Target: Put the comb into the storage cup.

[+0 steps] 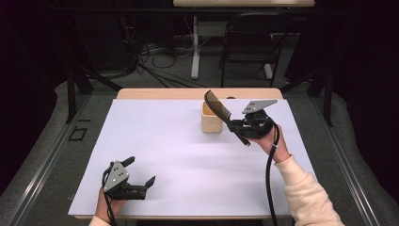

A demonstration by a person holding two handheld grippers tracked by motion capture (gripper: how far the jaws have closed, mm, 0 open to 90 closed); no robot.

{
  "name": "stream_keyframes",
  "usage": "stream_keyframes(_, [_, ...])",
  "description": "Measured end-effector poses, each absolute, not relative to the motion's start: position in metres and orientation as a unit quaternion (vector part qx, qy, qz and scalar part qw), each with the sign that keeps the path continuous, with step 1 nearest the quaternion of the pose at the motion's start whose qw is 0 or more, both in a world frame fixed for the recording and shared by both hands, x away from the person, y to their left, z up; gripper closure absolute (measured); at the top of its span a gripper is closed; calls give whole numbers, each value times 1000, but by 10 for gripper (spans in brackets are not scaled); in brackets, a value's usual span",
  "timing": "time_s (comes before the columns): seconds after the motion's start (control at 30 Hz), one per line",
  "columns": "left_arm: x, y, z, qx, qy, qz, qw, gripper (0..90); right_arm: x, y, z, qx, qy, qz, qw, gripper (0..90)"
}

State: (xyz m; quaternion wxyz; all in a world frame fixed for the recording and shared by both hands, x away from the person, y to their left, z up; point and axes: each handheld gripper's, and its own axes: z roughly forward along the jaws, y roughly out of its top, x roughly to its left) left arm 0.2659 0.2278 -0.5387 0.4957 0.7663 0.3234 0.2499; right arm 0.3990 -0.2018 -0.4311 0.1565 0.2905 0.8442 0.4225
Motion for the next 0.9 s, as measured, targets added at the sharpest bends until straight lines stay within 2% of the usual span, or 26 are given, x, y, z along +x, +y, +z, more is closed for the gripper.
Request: stream_keyframes(0.9, [267, 227, -539, 768, 323, 248, 494, 0, 419, -190, -421, 289, 837, 431, 171, 726])
